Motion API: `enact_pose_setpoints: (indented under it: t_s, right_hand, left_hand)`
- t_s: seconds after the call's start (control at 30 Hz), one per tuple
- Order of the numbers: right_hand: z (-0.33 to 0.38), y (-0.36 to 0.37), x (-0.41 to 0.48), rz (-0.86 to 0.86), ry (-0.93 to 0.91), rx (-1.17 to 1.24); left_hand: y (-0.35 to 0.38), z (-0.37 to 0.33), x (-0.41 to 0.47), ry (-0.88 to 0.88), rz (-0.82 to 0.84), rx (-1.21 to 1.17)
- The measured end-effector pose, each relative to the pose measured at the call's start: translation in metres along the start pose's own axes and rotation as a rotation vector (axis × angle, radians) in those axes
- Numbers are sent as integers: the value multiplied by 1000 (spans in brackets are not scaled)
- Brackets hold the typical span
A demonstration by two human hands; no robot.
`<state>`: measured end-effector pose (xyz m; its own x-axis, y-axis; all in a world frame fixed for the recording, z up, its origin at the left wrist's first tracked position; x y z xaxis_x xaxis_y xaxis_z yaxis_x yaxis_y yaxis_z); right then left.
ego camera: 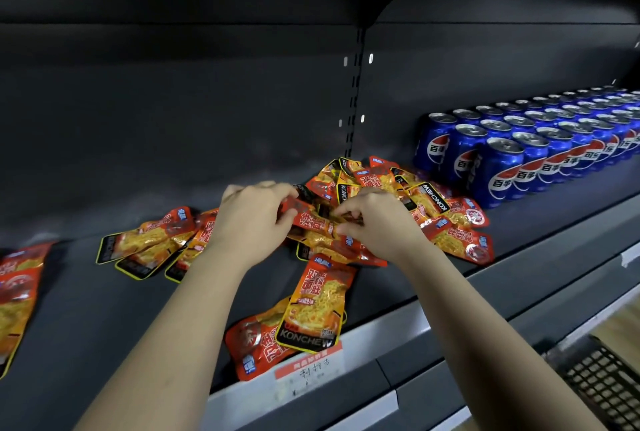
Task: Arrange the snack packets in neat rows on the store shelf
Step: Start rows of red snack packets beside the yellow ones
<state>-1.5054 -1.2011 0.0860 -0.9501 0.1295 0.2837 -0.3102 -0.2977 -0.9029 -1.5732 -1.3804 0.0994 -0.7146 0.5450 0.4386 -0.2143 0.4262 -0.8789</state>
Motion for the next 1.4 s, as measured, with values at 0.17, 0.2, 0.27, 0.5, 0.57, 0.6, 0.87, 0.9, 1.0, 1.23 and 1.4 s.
enact_pose_setpoints:
  t_s: [0.17,0.2,0.27,0.5,0.57,0.6,0.87,0.9,1.0,1.23,1.4]
  right_hand:
    - [7,5,-3,-159,-67,-23]
    - [8,6,-4,-185,-76,-20]
    - [10,5,-4,-227,-88,8]
    - [31,-37,4,-382,-69,264]
    - [33,-46,7,-322,-10,498]
    - [33,-47,9,-275,14,612]
    - [31,-29,6,-187,-29,894]
    - [31,-25,6,-182,-57,863]
    - [29,-16,7,-123,-87,858]
    - [42,-13,10,-90,-187,623]
    - [12,-23,25,-303,23,511]
  left_hand:
    - [-1,3,-3,-4,-29,-12]
    - [-2,4,-3,-7,-31,-18]
    - [-2,6,-3,-13,-36,-26]
    - [-4,15,0,-84,-102,-220]
    - [-5,17,0,-105,-109,-289]
    - [-5,17,0,-119,-109,-328]
    - [-11,5,-3,-359,-14,-1137]
    - [-13,4,-4,-393,-21,-1199]
    - [-11,6,-3,-422,-51,-1238]
    - [-1,11,-2,-383,-72,-1126]
    - [-9,20,-3,-344,-235,-789]
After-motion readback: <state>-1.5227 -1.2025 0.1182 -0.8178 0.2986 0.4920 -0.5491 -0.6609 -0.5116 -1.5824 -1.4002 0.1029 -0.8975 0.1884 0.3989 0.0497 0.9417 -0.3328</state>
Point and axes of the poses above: each hand's wrist, its own x-axis towards the middle knuckle, its own y-axis out of the palm, z = x × y, the point moved 3 cm from there along x, towards the middle knuckle, and after that the axes turned 1 degree about y, right-handed, at the moved point
